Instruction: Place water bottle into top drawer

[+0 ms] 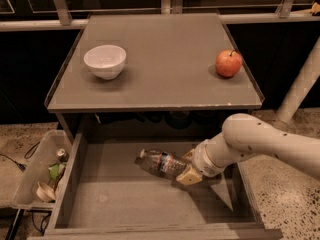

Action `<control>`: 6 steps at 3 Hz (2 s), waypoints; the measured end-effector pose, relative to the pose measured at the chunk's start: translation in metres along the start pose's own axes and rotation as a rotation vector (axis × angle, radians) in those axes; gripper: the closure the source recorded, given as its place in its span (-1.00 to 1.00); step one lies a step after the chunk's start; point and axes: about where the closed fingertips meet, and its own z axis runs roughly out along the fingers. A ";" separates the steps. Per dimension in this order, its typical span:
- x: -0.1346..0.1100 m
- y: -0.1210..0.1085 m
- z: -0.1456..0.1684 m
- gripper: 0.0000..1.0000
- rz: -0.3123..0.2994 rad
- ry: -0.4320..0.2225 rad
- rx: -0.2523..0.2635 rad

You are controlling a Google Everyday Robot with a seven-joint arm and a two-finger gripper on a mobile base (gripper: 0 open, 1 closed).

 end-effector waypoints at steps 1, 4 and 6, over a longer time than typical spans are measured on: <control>0.001 0.000 0.002 1.00 0.002 0.000 -0.004; 0.001 0.001 0.002 -0.29 0.002 0.000 -0.004; 0.001 0.001 0.002 -1.00 0.002 0.000 -0.004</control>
Offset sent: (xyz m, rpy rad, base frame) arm -0.0005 0.0004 -0.0020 0.0016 0.0040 0.0005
